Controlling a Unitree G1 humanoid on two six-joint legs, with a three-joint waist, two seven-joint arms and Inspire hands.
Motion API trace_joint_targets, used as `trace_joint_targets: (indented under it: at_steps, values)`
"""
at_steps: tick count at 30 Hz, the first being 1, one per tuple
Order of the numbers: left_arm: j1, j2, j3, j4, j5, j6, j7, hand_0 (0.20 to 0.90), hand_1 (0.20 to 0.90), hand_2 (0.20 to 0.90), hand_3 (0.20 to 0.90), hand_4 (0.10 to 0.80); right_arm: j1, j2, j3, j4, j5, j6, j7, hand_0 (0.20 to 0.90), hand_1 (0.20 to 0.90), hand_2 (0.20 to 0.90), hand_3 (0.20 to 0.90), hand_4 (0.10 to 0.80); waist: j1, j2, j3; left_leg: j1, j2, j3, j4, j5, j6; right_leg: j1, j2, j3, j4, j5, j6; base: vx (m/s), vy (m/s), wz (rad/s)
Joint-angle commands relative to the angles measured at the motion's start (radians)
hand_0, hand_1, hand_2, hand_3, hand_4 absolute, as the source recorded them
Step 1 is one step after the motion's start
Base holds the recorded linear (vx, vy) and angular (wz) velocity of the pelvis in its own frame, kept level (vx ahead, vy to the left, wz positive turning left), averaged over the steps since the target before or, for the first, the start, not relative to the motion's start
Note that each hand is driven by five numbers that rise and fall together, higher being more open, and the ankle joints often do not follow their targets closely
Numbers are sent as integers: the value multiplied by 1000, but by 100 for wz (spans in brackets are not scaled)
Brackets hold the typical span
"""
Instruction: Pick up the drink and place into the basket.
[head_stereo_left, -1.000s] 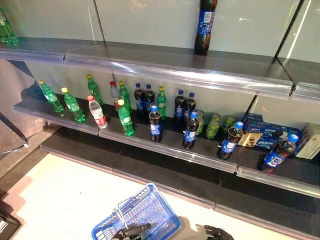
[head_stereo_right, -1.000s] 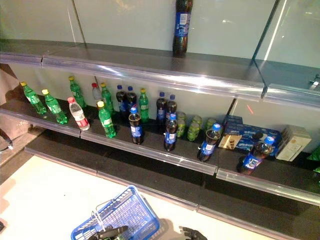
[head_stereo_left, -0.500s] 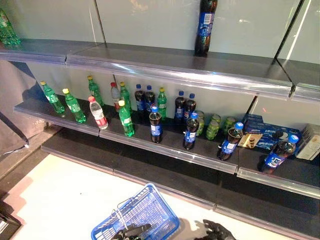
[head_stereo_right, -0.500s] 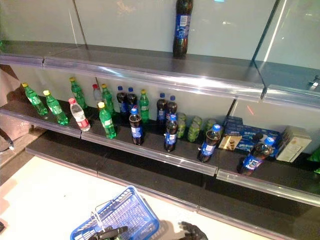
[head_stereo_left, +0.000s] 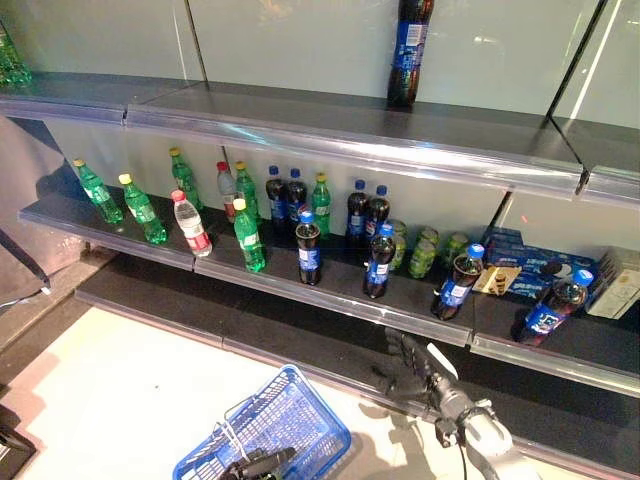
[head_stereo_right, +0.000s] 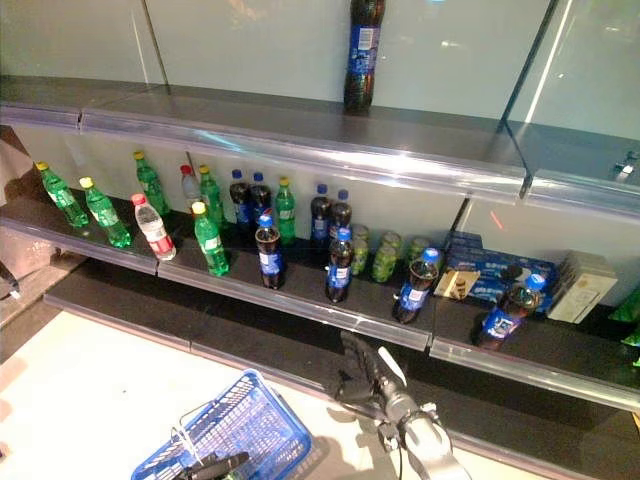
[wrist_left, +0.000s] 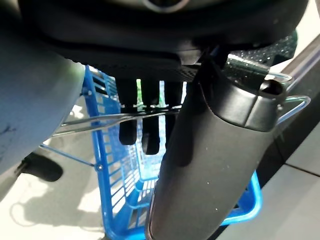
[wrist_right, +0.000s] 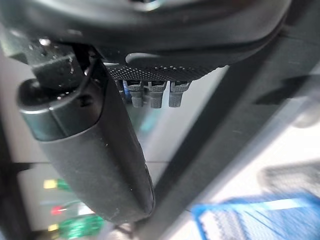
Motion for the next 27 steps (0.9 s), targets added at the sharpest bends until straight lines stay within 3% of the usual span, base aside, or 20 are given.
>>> trace_joint_targets:
  at_steps: [1,5,6,11,13,21,27]
  values:
    - [48,62,-8,34,74,-34,30,300,300,300,200,100,-124,-30,-148,-162,25,-182,-84,900,900,900,900,800,11,-35,26,17,57,-25,16,2,3,-35,-75,8,20,70,27,0,0,0]
    - [52,59,11,41,84,-40,29,300,300,300,200,100,-126,-41,-229,-228,21,-252,-184,900,900,900,900,800,4,-34,22,21,60,-15,16,-3,3,-36,-75,13,20,67,28,3,-1,-2]
    - [50,58,24,47,87,-41,28,300,300,300,200,100,-123,-42,-274,-265,-31,-320,-286,900,900,900,900,800,-3,-32,20,21,62,-8,17,-4,3,-39,-75,18,22,67,29,0,0,0]
    - [43,58,54,66,87,-44,21,300,300,300,200,100,-124,-59,-375,-286,-105,-373,-497,900,900,900,900,800,-14,-29,11,27,65,7,20,-11,3,-40,-76,26,23,63,32,-2,3,-2]
    - [37,59,60,76,92,-45,23,300,300,300,200,100,-122,-67,-418,-262,-134,-354,-606,900,900,900,900,800,-18,-30,3,27,66,16,25,-14,1,-42,-76,28,25,62,33,0,0,0]
    - [23,63,57,74,110,-48,31,300,300,300,200,100,-99,-55,-434,-204,-147,-257,-720,900,900,900,900,800,-32,-32,24,-9,64,22,124,-45,5,-73,-66,40,105,26,12,2,-3,-9]
    - [22,73,46,63,110,-32,51,300,300,300,200,100,-89,-33,-439,-165,-151,-304,-854,900,900,900,900,800,-46,-24,58,-38,61,15,192,-66,9,-102,-52,49,174,-8,-6,29,3,-1]
